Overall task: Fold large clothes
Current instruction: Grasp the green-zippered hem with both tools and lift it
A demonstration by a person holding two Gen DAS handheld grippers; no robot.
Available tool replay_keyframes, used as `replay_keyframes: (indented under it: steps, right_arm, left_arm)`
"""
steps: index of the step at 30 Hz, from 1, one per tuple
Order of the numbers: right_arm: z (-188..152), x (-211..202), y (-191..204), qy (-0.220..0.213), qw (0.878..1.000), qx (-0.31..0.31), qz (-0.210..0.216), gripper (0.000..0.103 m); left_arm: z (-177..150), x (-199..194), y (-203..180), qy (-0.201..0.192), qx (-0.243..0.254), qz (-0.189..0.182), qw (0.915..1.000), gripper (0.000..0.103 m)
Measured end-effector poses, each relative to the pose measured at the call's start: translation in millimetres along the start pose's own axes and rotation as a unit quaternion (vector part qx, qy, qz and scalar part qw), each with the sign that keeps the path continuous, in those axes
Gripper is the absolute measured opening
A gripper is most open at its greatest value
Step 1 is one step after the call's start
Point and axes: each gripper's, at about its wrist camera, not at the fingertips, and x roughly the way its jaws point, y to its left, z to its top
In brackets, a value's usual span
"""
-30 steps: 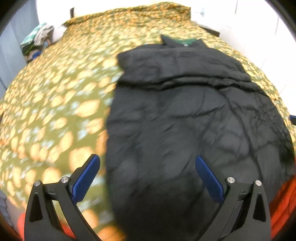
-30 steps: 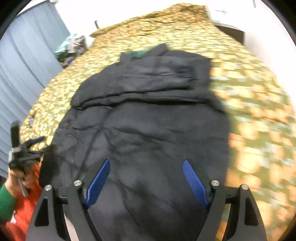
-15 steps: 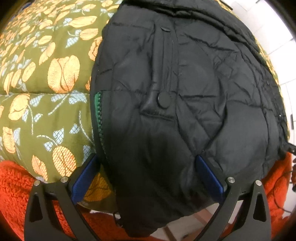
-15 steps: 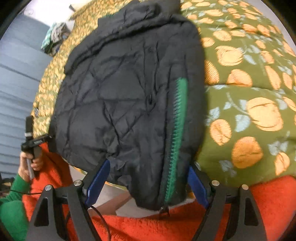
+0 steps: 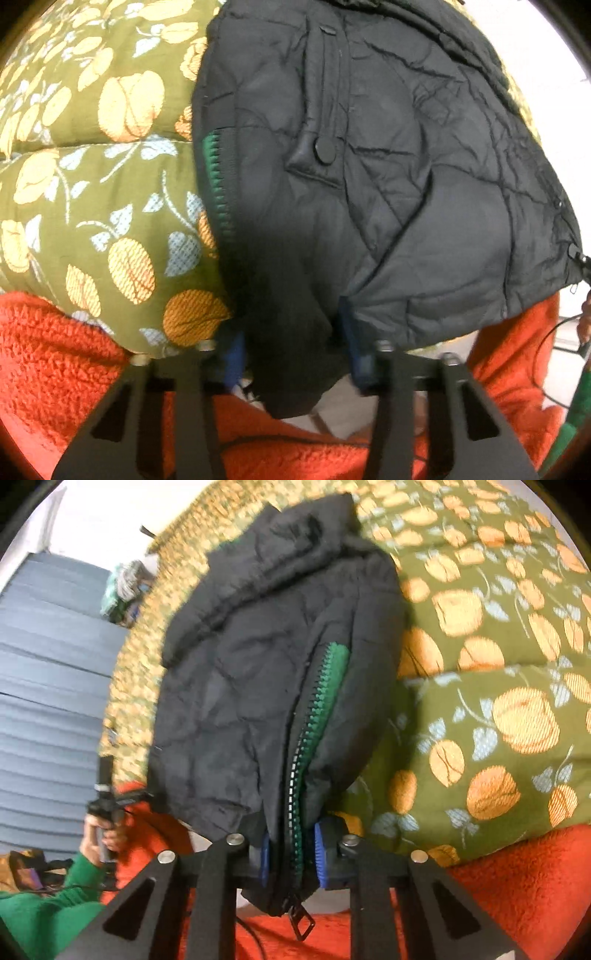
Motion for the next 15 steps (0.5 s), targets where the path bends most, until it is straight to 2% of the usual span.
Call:
replay_keyframes:
  steps: [1, 2, 4, 10, 15]
  right_arm:
    - [2.0, -4.8, 3.8, -0.005, 1.000, -0.004, 0.003, 0.018]
    - [3.4, -9.0, 7.2, -0.008, 1.000, -0.010, 0.003, 0.018]
    - [7.7, -10.9, 14.2, -0.010, 1.000, -0.020, 0.000, 0.017]
    - [8.5, -29.5, 16.9, -0.013, 1.000, -0.026, 0.002, 0.016]
    - [-8.3, -48.5, 14.1, -0.005, 1.000, -0.017, 0.017, 0.016]
  left_arm:
    - [-1.3, -3.2, 1.5, -0.002, -0.005, -0.010, 0.9999, 0.021]
    - [-2.3, -7.4, 2.3, -0.006, -0.010, -0.019, 0.9998, 0.017]
    - [-5.9, -19.2, 0.8, -0.017, -0.010, -0.027, 0.9994, 0.015]
    - [-21.9, -65.0, -15.2, -0.054, 0.033, -0.032, 0.9975, 0.014]
    - [-47.9, -84.4, -15.4, -0.040, 0.048, -0.034, 0.9974, 0.014]
